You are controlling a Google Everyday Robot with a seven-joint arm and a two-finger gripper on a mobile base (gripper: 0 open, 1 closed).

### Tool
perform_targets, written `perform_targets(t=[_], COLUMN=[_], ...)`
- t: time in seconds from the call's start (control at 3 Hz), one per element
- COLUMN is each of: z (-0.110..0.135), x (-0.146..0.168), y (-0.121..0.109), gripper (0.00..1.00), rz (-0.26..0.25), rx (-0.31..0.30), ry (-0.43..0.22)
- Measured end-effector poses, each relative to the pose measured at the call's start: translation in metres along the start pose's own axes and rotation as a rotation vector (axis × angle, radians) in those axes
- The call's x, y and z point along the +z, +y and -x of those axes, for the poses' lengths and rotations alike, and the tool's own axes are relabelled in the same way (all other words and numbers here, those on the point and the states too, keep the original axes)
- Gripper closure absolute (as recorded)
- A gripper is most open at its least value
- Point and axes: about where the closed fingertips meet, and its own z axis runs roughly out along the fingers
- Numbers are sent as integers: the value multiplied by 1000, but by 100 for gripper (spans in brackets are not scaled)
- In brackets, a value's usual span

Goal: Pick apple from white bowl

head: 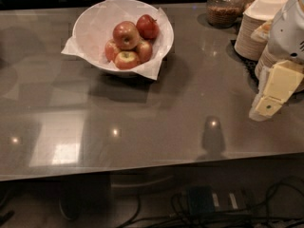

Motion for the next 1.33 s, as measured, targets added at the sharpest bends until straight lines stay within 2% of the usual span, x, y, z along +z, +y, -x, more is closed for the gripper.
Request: perform_targets(t=[0.33, 0.67, 1.0, 1.33], z=[20, 52, 91, 131], x=[16, 34, 52, 72], y=[-21, -53, -86, -115], gripper=[0, 0, 0, 0], rz=[-30, -77, -102, -100], rx=[25, 43, 45, 29], ry=[-90, -193, -290, -367])
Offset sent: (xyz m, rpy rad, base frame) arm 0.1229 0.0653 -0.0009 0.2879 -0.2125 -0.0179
